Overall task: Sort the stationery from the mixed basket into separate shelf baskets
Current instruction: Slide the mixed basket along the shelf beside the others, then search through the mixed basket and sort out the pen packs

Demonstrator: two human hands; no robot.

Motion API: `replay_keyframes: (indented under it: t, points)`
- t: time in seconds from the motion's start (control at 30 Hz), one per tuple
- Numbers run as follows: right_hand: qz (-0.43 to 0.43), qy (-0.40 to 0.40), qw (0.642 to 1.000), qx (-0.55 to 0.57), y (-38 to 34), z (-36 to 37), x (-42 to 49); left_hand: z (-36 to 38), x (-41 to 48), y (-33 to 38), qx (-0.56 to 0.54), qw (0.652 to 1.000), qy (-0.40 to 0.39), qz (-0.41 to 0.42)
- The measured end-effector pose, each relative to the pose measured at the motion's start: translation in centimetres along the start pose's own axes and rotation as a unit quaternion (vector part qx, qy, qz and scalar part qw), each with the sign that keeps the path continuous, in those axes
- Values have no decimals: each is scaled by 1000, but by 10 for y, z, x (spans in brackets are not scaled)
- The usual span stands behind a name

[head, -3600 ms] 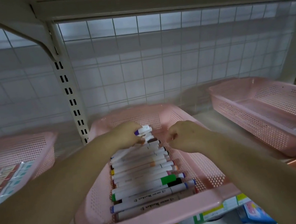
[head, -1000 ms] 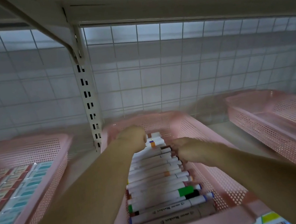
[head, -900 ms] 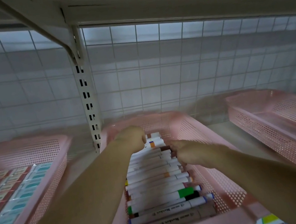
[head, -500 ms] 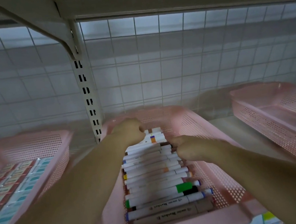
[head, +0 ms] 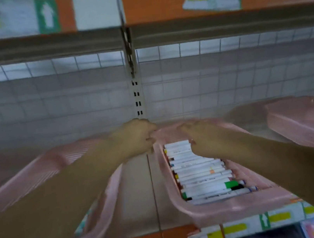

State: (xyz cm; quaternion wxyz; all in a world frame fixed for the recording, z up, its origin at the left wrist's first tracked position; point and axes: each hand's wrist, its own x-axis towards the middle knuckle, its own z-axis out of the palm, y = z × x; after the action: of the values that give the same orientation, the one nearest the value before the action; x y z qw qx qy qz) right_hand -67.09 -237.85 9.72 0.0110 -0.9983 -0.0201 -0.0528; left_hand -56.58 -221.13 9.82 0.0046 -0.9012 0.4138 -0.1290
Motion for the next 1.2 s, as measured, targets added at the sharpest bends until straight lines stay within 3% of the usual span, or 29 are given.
replay_keyframes:
  t: [0.17,0.57,0.87,1.2]
  points:
    - [-59,29,996,-63,-91,0,17,-27,-100,-69,14,999,3,-38]
    - [-153,52,982,-96,-331,17,47,-56,-340,-221,28,986,45,-156]
    - [-236,52,965,-102,-439,21,99,-55,-425,-303,-8,963,82,-256]
    - [-266,22,960,-79,-517,52,211,-42,-439,-401,-51,941,32,-334]
